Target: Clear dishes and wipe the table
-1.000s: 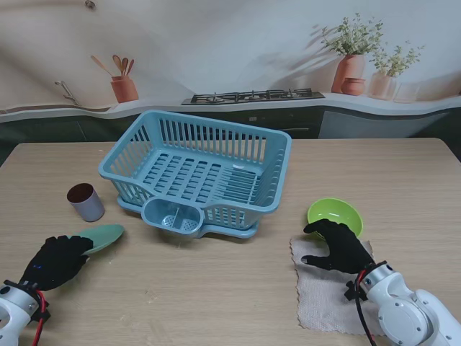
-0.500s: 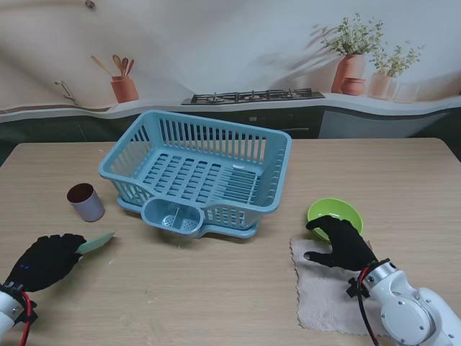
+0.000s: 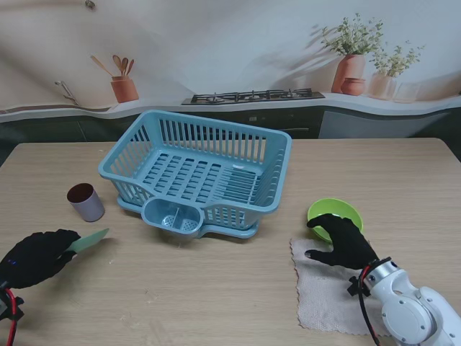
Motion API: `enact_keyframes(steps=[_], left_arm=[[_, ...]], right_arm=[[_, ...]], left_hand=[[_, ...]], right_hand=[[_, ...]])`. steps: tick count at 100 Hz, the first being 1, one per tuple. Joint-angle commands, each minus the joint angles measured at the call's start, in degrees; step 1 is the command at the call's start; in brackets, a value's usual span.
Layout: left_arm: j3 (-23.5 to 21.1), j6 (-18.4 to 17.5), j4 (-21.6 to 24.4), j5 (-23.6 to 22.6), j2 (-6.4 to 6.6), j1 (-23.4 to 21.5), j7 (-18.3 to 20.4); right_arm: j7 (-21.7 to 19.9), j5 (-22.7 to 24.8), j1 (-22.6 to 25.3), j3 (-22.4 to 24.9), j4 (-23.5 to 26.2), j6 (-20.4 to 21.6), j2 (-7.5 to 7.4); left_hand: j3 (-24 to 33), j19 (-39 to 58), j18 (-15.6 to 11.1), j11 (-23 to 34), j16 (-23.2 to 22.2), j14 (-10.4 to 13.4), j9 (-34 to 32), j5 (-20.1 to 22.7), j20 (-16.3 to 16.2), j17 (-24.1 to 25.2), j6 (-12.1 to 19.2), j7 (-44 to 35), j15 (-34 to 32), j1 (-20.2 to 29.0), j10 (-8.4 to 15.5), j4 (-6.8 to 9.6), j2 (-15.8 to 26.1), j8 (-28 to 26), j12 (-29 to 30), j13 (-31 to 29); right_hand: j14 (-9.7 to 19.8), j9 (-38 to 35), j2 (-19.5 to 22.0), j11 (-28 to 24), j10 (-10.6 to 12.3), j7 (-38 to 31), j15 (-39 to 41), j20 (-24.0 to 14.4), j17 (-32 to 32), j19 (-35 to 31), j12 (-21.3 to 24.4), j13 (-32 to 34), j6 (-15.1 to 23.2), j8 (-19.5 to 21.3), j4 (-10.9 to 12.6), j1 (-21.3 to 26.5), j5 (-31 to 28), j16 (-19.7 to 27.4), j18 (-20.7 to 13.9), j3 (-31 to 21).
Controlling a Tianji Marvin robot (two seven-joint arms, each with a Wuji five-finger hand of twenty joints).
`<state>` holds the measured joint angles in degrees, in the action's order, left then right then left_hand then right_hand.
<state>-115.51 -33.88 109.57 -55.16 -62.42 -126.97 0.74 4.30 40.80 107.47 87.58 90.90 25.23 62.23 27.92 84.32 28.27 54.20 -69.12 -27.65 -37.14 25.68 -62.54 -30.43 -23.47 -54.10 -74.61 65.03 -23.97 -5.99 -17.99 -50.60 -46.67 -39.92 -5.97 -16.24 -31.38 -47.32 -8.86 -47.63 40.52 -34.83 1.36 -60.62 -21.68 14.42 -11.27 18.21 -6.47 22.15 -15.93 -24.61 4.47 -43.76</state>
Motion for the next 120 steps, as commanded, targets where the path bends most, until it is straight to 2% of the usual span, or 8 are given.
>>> enact_keyframes(steps=[1, 22, 27, 46, 64, 101, 120], left_arm=[[-0.84, -0.62, 1.81, 0.85, 0.24, -0.06, 1.37], [-3.43, -2.88, 4.23, 4.56, 0.43, -0.07, 5.14], [-3.85, -3.36, 4.67, 5.51, 0.55, 0.09, 6.13], [-4.25, -4.17, 5.56, 8.63, 0.80, 1.01, 8.09], [-2.55, -3.12, 6.32, 8.02, 0.31, 1.44, 5.58], [2.83, 0.58, 9.36, 4.64, -0.88, 1.95, -2.40], [4.97, 2.84, 12.03, 4.69, -1.16, 1.06, -3.49]], right_arm=[[-0.59, 0.28, -0.02, 0.15, 0.30, 0.59, 0.08], [-0.39, 0.26, -0.06, 0.36, 0.29, 0.86, 0.12], [-0.33, 0.22, -0.03, 0.39, 0.35, 0.82, 0.14], [-0.24, 0.16, -0.08, 0.51, 0.43, 0.98, 0.17], [-0.22, 0.10, -0.02, 0.56, 0.51, 0.90, 0.19], [-0.10, -0.24, 0.13, 0.43, 0.68, 0.48, 0.27], [0.15, -0.41, 0.14, 0.49, 0.70, 0.53, 0.34]], left_hand=[[5.34, 8.75, -1.56, 1.55, -2.34, 0.05, -0.64, 0.37, -2.91, -4.00, 9.38, -9.93, -4.78, 8.94, -2.47, 4.37, 2.78, -3.96, -2.03, -2.19], [5.50, 11.85, -2.14, 2.40, -2.93, 1.99, -1.61, 0.88, -1.64, -8.36, 9.68, -9.93, -7.08, 8.62, -2.60, 5.35, 2.51, -4.10, -1.89, -5.05], [5.98, 13.11, -2.50, 2.67, -2.61, 2.37, -1.80, 0.94, 0.22, -9.06, 9.73, -9.94, -7.65, 8.19, -2.54, 5.59, 2.35, -4.17, -1.75, -5.57], [6.10, 13.73, -2.69, 2.77, -2.43, 2.90, -1.71, 0.65, 1.04, -10.05, 9.74, -9.91, -8.08, 7.94, -2.44, 5.66, 2.57, -4.10, -1.79, -6.04], [6.09, 14.48, -2.54, 2.75, -2.21, 3.16, -1.53, 0.38, 2.04, -11.15, 9.48, -10.02, -8.41, 8.01, -2.67, 5.59, 2.66, -3.93, -1.84, -6.33], [5.91, 14.86, -2.35, 2.60, -2.11, 3.07, -1.49, 0.39, 2.95, -11.29, 9.03, -10.12, -8.56, 8.42, -3.24, 5.38, 2.50, -3.63, -1.79, -6.37], [5.94, 15.00, -2.13, 2.60, -2.01, 2.98, -1.65, 0.57, 3.25, -11.56, 8.94, -10.13, -8.58, 8.43, -3.32, 5.36, 2.49, -3.45, -1.69, -6.60]], right_hand=[[0.75, -0.15, 0.19, 0.06, 0.29, -0.21, 0.60, -0.26, -0.28, -0.34, -0.32, -0.38, 0.61, -0.07, 1.55, -1.98, -0.18, -0.20, -0.93, -0.89], [0.75, -0.15, 0.24, 0.07, 0.29, -0.19, 0.60, -0.24, -0.29, -0.33, -0.33, -0.38, 0.61, -0.09, 1.53, -2.01, -0.19, -0.21, -1.00, -1.00], [0.75, -0.15, 0.20, 0.07, 0.29, -0.19, 0.60, -0.23, -0.29, -0.33, -0.33, -0.38, 0.61, -0.09, 1.53, -1.96, -0.19, -0.21, -1.00, -1.03], [0.75, -0.15, 0.25, 0.07, 0.29, -0.16, 0.60, -0.20, -0.34, -0.29, -0.34, -0.38, 0.57, -0.11, 1.50, -2.06, -0.26, -0.21, -0.95, -1.06], [0.75, -0.15, 0.22, 0.08, 0.29, -0.13, 0.60, -0.21, -0.31, -0.30, -0.34, -0.38, 0.64, -0.12, 1.50, -2.02, -0.27, -0.21, -0.99, -1.14], [0.81, -0.12, 0.26, 0.15, 0.29, -0.02, 0.31, -0.19, -0.36, -0.24, -0.31, -0.40, 0.61, -0.14, 1.49, -2.03, -0.24, -0.07, -1.01, -1.22], [0.81, -0.12, 0.25, 0.16, 0.29, 0.01, 0.30, -0.20, -0.36, -0.24, -0.31, -0.39, 0.53, -0.14, 1.48, -2.05, -0.24, -0.07, -0.99, -1.25]])
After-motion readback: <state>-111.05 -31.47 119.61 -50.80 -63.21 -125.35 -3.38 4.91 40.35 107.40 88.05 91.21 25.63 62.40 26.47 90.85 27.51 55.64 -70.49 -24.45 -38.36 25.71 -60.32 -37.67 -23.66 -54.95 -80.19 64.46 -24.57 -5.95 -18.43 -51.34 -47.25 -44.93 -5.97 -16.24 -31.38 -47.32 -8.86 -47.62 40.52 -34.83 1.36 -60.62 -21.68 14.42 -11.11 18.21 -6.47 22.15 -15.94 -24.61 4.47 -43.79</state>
